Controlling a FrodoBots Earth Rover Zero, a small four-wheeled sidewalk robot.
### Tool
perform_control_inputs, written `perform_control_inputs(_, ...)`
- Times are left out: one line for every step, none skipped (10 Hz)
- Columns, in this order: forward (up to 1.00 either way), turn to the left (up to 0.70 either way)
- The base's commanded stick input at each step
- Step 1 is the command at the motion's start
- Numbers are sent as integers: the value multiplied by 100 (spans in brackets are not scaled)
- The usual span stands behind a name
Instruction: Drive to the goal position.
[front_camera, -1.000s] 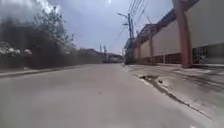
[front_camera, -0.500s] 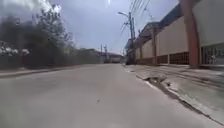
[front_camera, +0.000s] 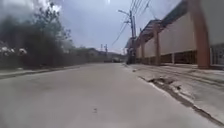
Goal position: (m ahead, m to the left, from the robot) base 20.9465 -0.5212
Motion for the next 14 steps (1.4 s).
perform_control_inputs(70,0)
perform_control_inputs(70,0)
perform_control_inputs(70,0)
perform_control_inputs(70,-4)
perform_control_inputs(70,-20)
perform_control_inputs(70,-32)
perform_control_inputs(70,0)
perform_control_inputs(70,0)
perform_control_inputs(70,0)
perform_control_inputs(70,0)
perform_control_inputs(70,0)
perform_control_inputs(70,0)
perform_control_inputs(70,0)
perform_control_inputs(70,0)
